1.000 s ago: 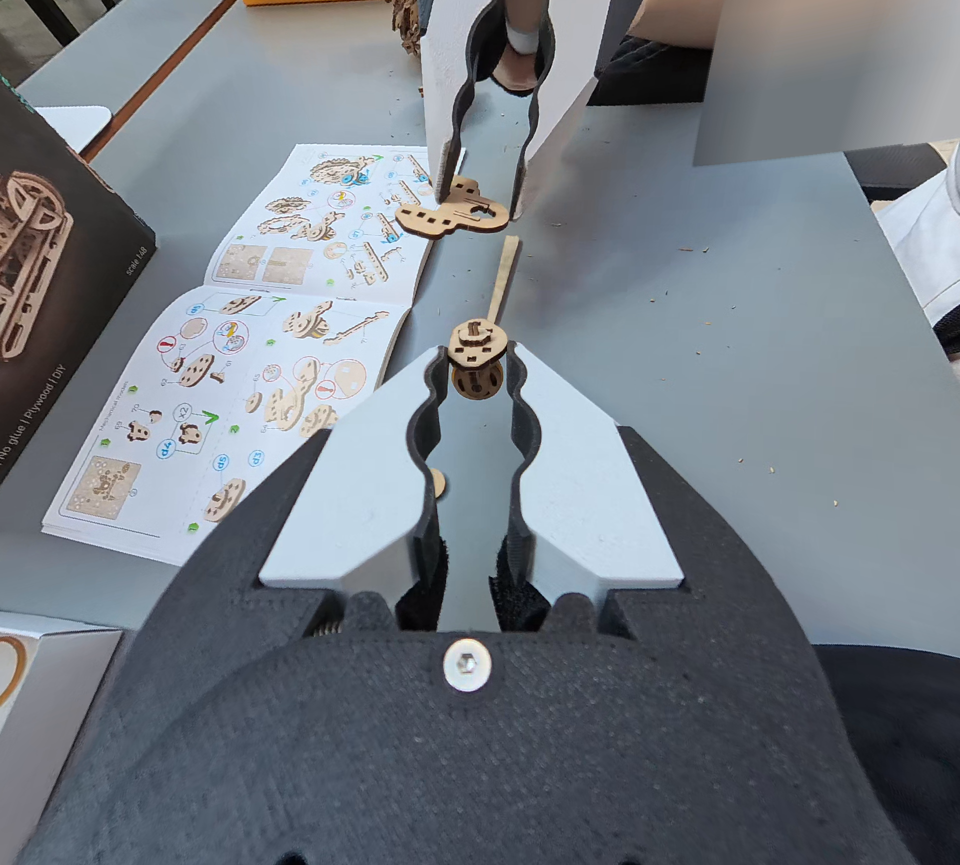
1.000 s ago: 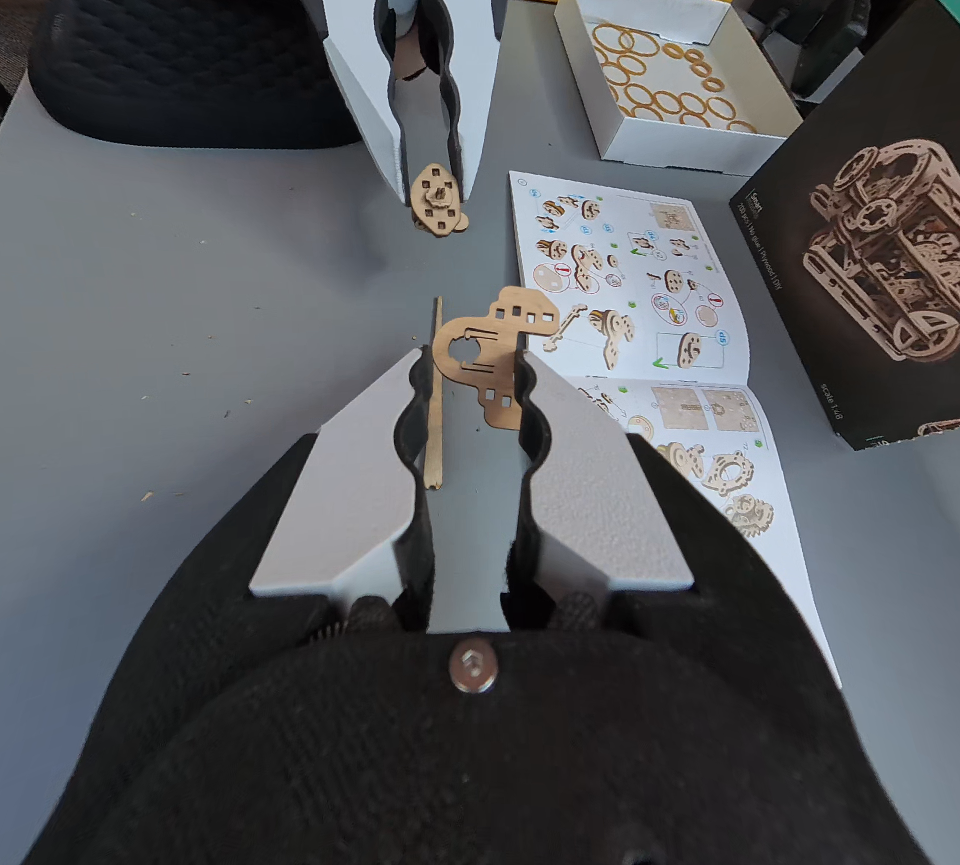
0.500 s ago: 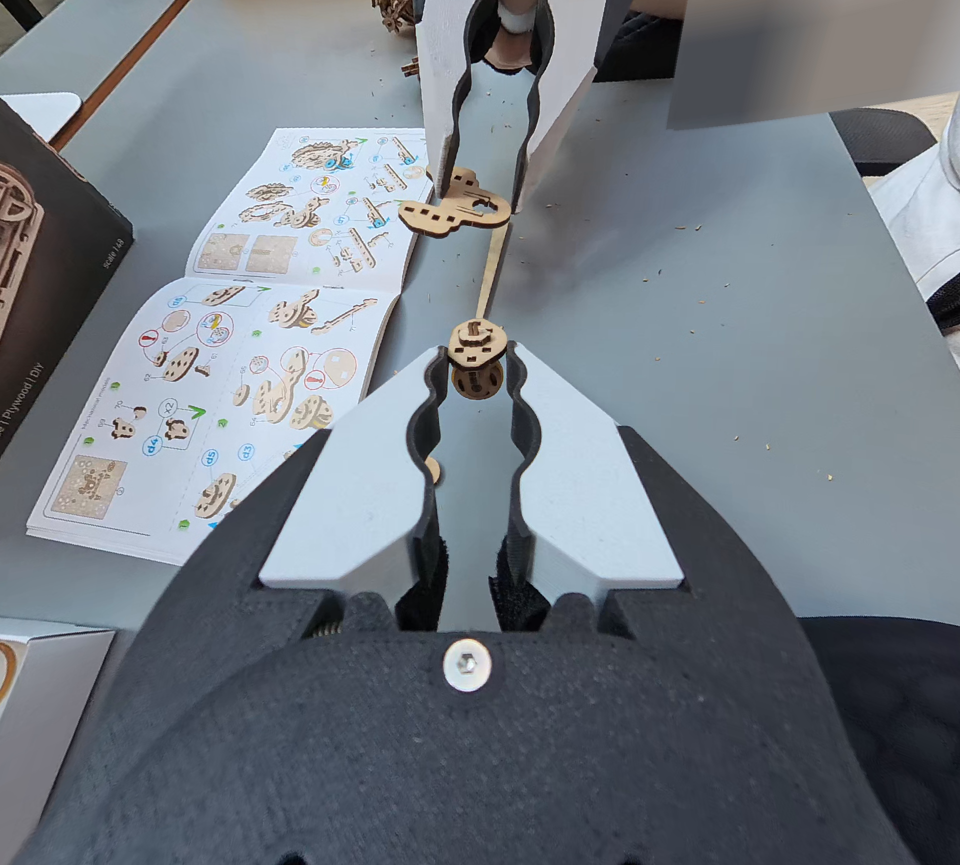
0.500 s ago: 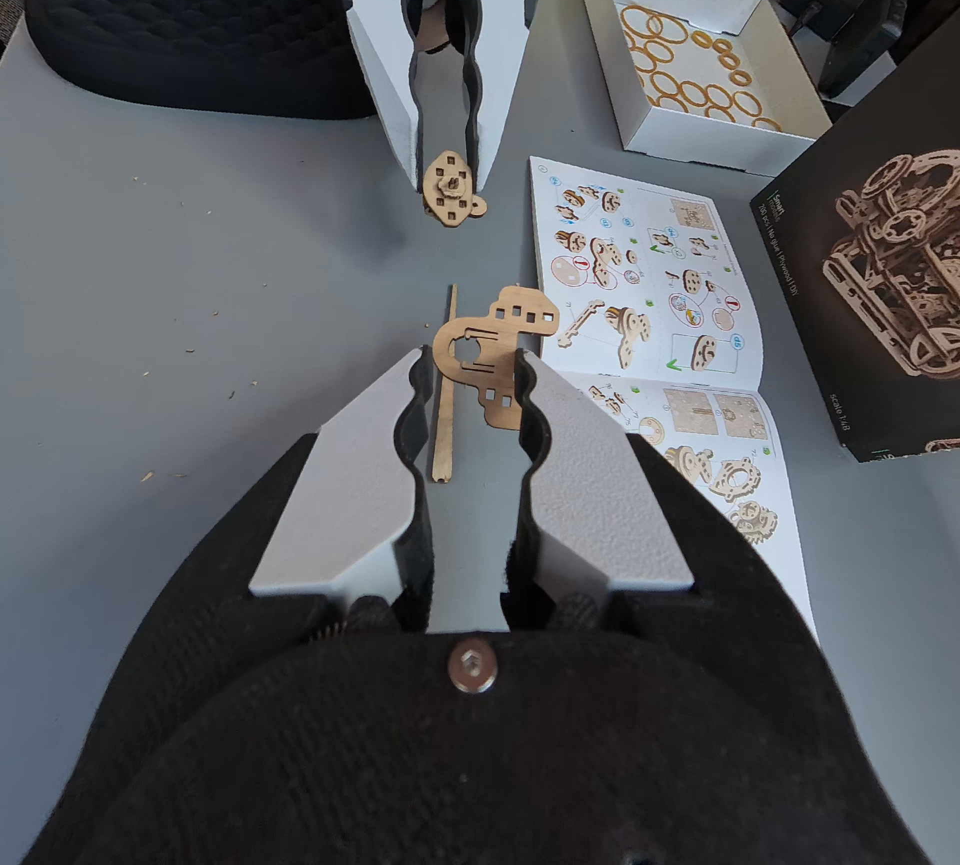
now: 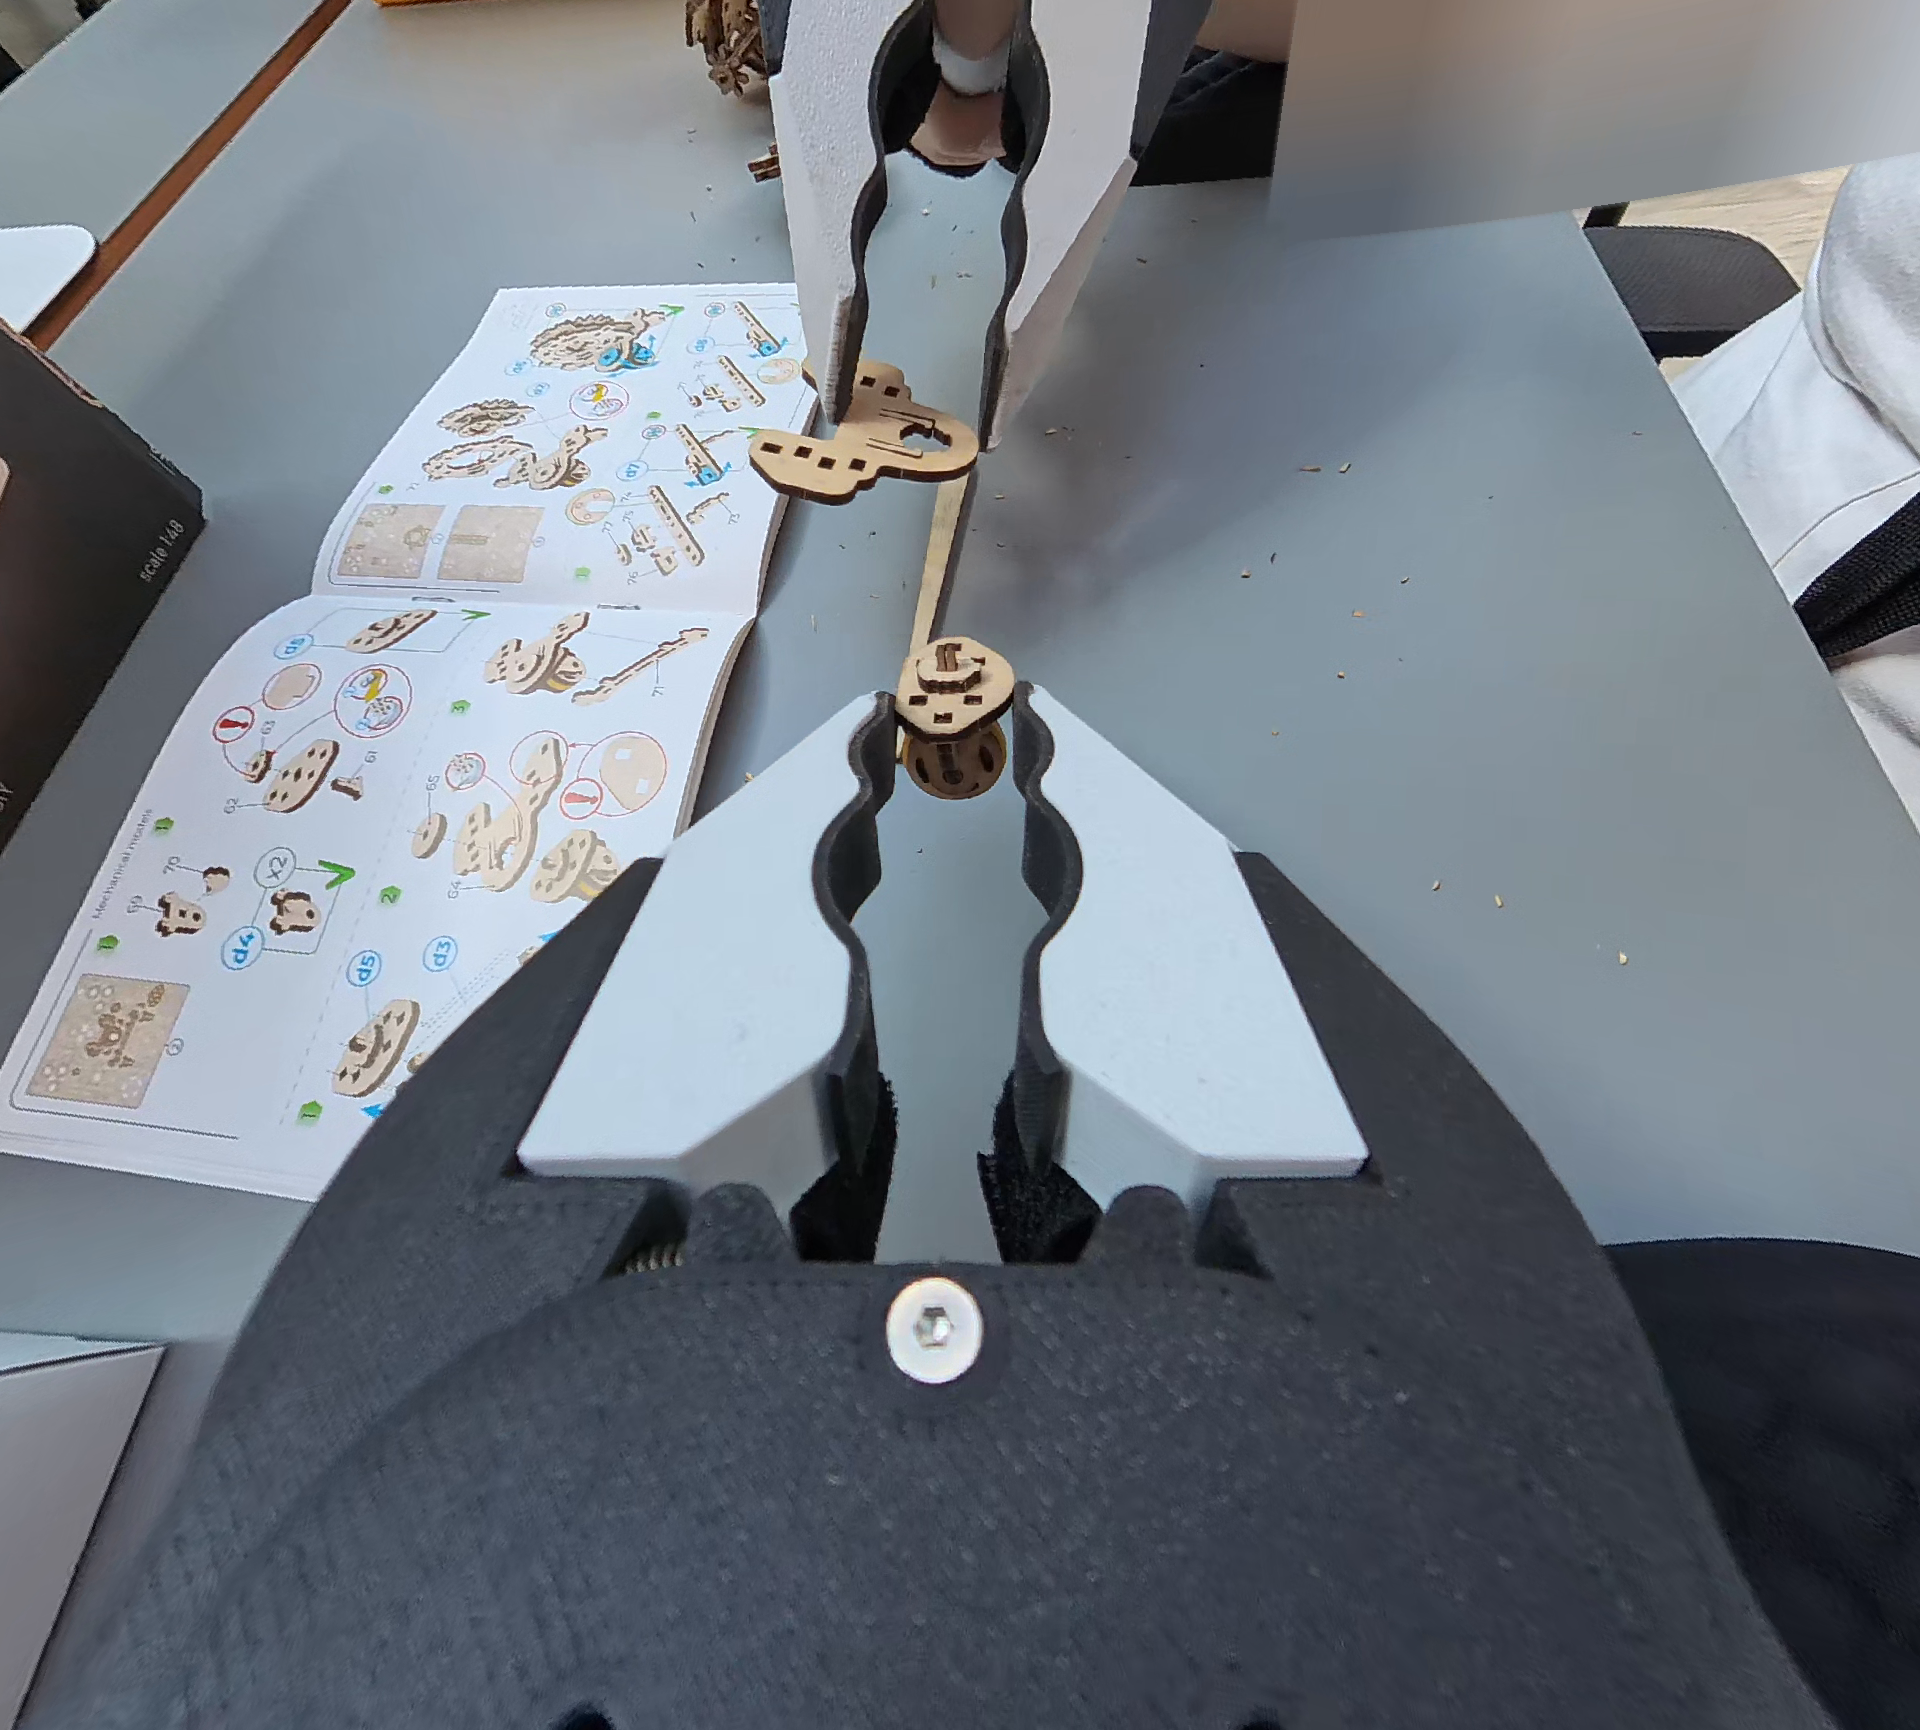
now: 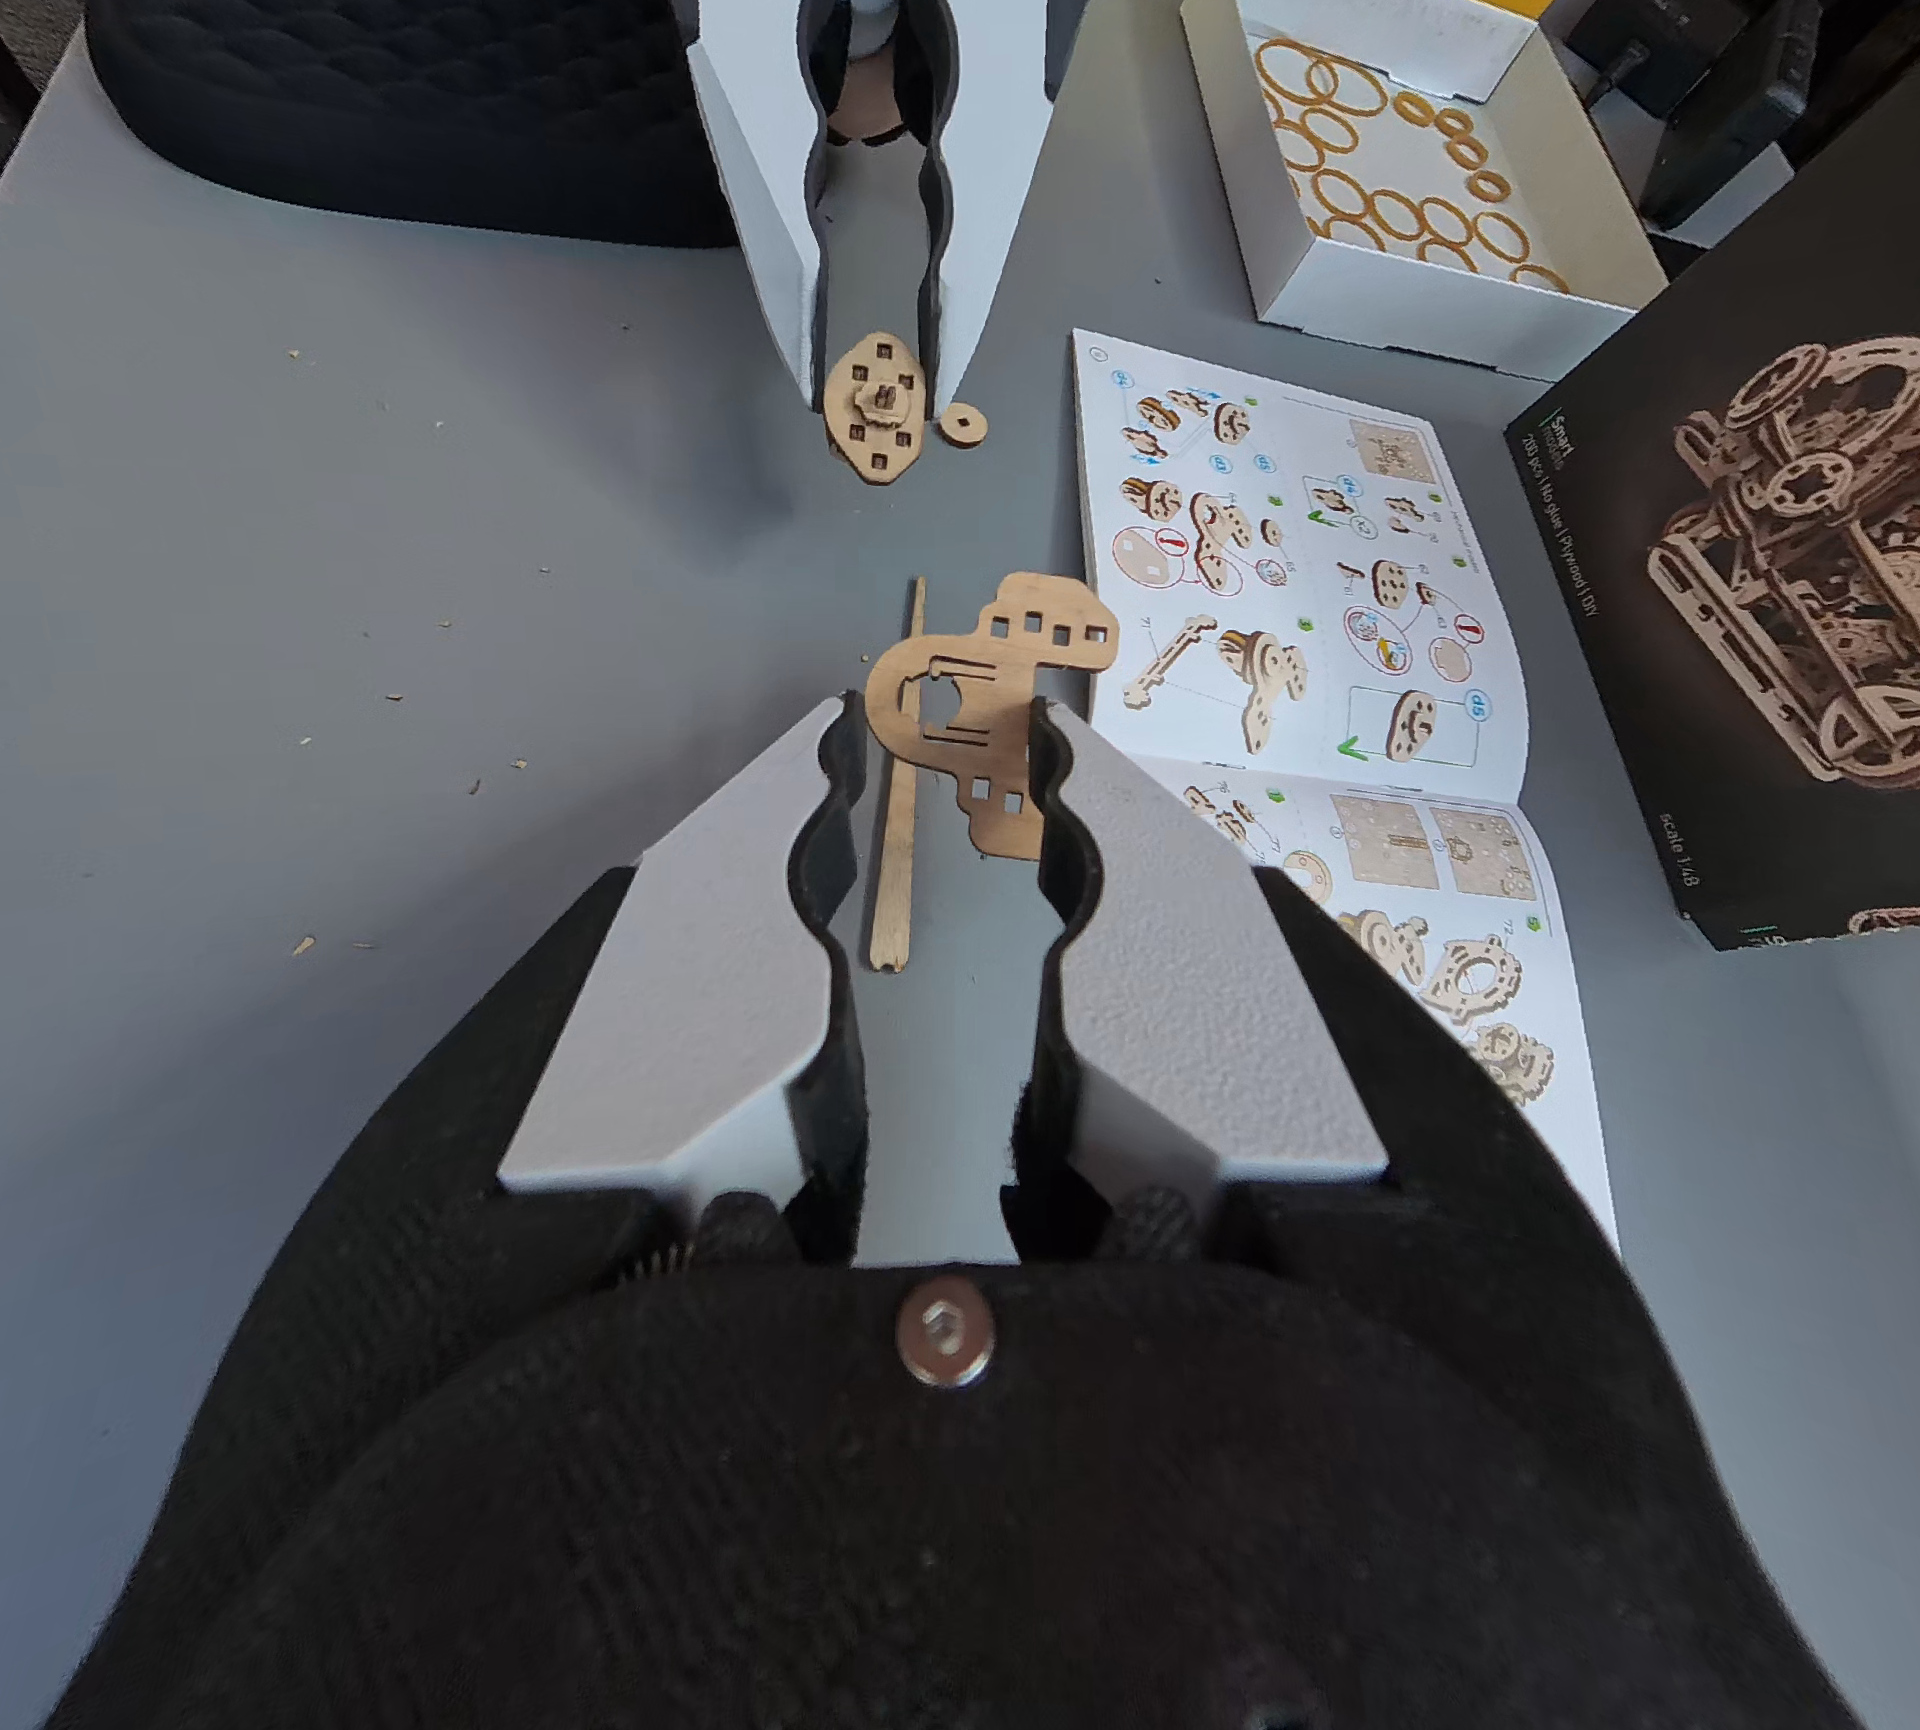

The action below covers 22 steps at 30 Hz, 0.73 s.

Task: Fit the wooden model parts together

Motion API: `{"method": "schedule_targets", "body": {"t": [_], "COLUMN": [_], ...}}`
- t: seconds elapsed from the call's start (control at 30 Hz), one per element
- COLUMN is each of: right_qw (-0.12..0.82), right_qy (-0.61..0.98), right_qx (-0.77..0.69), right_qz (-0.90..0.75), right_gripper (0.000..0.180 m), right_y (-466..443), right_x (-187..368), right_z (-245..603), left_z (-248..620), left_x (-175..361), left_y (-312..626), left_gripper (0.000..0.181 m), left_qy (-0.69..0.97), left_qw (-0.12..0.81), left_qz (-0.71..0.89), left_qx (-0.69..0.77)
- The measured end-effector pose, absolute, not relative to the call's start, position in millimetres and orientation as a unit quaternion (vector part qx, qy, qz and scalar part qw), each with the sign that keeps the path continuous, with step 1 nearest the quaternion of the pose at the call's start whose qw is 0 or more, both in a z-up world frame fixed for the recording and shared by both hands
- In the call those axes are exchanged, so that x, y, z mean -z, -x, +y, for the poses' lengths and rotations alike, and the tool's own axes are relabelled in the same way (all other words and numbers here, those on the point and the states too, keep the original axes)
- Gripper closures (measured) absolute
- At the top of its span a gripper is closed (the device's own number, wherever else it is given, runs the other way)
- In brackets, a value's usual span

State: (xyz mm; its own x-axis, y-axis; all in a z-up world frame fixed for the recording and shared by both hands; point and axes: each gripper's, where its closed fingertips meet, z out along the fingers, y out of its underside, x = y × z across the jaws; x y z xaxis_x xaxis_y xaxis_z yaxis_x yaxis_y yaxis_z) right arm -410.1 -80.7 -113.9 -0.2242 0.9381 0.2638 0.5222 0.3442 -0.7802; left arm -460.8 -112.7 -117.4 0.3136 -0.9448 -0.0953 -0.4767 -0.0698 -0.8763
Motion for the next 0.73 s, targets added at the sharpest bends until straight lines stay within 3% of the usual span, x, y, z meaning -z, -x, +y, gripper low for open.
{"method": "schedule_targets", "body": {"t": [0.73], "right_qw": [0.394], "right_qy": [0.440], "right_qx": [-0.293], "right_qz": [-0.751], "right_gripper": [0.150], "right_y": [413.4], "right_x": [103.7], "right_z": [-101.5], "left_z": [-120.5], "left_x": [120.9], "left_y": [448.7], "left_gripper": [0.160], "left_qy": [0.662], "left_qw": [0.440], "left_qz": [0.547], "left_qx": [0.263]}}
